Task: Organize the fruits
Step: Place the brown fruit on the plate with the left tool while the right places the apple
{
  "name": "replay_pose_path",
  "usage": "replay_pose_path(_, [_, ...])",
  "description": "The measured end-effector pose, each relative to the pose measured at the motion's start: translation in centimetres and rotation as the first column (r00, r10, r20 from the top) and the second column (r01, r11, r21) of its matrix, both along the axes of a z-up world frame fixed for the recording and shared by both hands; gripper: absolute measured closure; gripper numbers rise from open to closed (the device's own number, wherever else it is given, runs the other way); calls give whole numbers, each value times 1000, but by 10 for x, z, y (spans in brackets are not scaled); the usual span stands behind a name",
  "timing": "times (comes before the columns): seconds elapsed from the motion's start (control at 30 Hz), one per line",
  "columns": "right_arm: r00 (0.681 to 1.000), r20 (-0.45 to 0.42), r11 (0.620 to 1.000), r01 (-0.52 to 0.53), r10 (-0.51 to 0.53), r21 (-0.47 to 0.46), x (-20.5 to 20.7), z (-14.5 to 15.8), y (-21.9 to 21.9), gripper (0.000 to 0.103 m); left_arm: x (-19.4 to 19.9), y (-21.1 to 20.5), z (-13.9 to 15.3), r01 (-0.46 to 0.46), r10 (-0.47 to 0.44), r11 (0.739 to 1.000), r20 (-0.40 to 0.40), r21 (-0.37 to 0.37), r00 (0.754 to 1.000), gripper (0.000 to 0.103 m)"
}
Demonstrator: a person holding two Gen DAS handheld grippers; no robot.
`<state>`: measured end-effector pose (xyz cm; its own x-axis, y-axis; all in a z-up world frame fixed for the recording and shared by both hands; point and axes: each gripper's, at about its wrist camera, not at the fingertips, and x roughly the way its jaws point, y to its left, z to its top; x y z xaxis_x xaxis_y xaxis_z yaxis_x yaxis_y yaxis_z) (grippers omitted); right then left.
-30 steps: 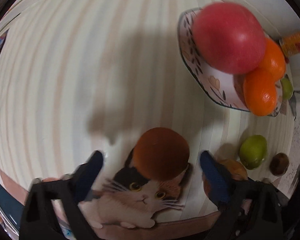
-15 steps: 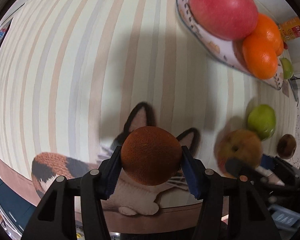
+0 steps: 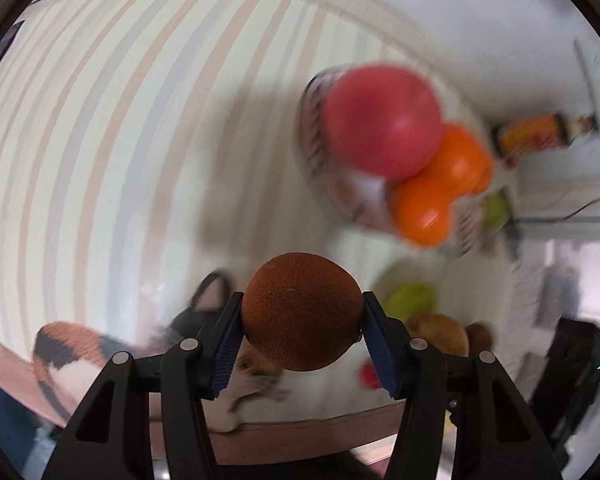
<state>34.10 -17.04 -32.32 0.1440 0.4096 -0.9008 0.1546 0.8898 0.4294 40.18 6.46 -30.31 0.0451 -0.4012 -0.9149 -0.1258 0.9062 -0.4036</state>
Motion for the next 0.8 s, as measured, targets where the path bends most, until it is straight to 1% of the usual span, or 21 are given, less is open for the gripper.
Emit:
replay_pose_path(0.03, [1000,15,1000,20,-20,3,3,6,-9,31,8,-1,4,-13,13,1000,10,-23,1000,49])
replay_pose_path(0.13, [995,47,996,87,-86,-15,18,19,-40,31,24,-14,8,-28,30,998,25,-57,999,49])
replay_pose_path(0.23, [989,48,989,142,-140,-35,35,19,-65,31,35,-32,3,10,-8,997,26,-79,1000,49])
replay_pose_path(0.37, [980,41,978,196,-194,-74,61,13,-93,31,45,-53,-14,69,-69,995,2,-72,998,49])
replay_pose_path(0.5, [977,42,972,212,-209,-99,80,9,-105,31,44,-72,-28,87,-88,995,-16,-50,996,49])
replay_pose_path(0.67, [975,48,970,221,-217,-105,95,7,-111,31,44,-70,-31,61,-62,996,-17,-65,998,49])
replay_pose_path(0.8, [974,47,969,225,-221,-105,103,2,-109,31,41,-70,-29,63,-62,996,7,-56,998,48])
